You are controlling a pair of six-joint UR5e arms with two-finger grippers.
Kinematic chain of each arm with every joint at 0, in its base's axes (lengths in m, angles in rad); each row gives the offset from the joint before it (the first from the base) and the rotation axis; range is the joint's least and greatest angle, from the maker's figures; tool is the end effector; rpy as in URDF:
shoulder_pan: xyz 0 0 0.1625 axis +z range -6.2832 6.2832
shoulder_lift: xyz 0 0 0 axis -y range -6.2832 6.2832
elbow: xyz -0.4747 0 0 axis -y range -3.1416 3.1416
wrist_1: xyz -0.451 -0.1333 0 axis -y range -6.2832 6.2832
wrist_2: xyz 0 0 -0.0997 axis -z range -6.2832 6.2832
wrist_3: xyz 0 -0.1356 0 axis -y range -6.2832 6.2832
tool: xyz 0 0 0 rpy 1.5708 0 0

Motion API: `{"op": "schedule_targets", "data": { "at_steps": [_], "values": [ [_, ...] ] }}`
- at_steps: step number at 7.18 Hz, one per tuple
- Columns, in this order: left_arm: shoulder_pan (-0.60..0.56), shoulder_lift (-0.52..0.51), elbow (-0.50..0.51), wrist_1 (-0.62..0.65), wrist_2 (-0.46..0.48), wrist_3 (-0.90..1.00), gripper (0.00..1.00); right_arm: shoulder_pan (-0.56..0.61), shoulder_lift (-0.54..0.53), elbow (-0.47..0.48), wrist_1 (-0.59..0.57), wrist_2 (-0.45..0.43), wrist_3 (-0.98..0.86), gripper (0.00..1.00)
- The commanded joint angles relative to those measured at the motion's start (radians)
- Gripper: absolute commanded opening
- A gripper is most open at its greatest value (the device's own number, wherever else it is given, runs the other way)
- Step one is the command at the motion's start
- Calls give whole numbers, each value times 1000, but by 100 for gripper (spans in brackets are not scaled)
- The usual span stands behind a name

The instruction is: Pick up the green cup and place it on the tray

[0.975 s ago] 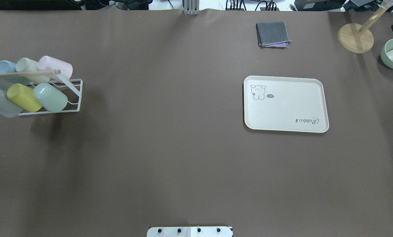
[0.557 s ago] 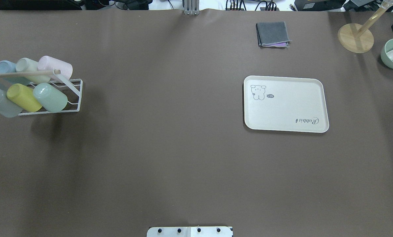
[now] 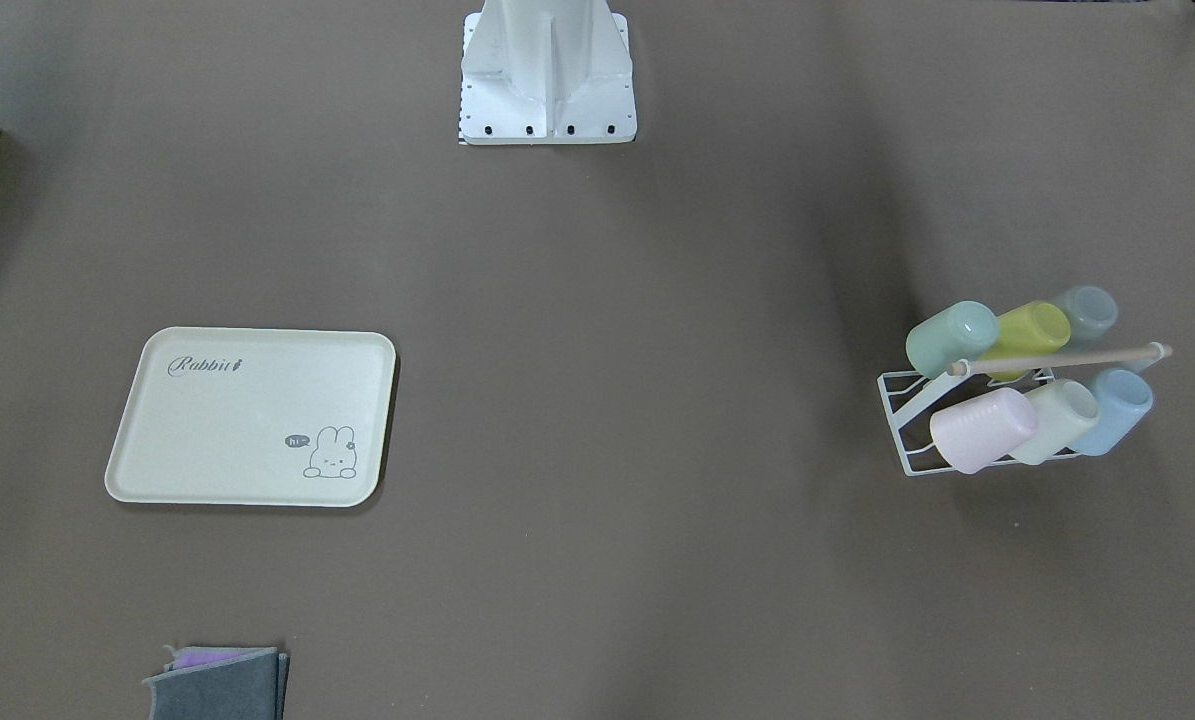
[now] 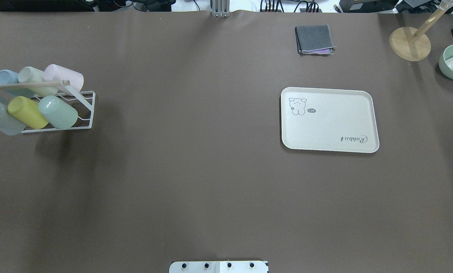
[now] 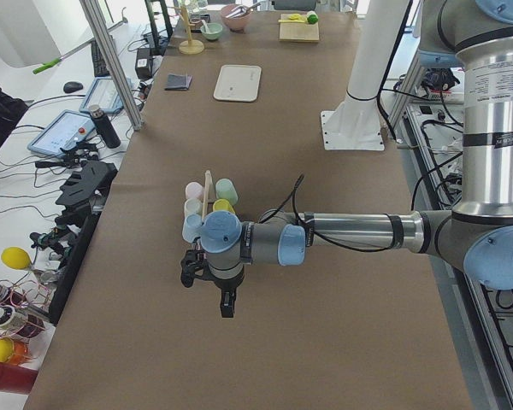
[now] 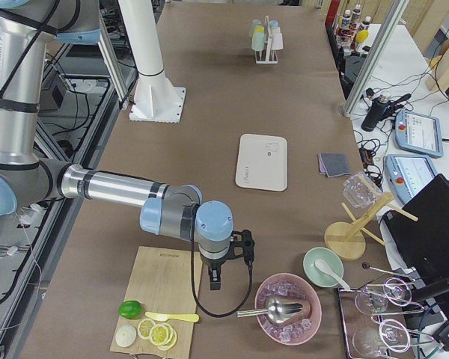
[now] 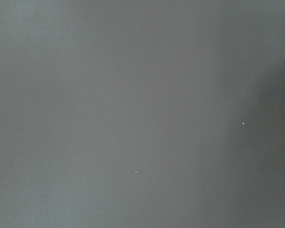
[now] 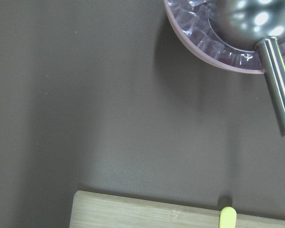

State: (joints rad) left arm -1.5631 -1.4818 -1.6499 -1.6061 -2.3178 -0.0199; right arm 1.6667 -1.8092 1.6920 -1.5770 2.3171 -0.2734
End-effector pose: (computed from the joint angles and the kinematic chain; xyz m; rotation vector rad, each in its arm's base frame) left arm -0.0372 -0.5113 0.7367 0.0139 0.7472 -0.0021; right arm 0.0815 -0.4166 0.7876 0.0212 -0.7547 -0.1229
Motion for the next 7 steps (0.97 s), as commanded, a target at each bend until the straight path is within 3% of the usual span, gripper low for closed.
{"op": "schedule_targets", "data": {
  "at_steps": [1, 7],
  "values": [
    [0, 0, -2, 0, 0, 0, 98, -1, -7, -5, 2, 62, 0, 100],
    [0, 0, -2, 0, 0, 0, 98, -4, -21, -15, 2, 68, 3, 100]
  ]
}}
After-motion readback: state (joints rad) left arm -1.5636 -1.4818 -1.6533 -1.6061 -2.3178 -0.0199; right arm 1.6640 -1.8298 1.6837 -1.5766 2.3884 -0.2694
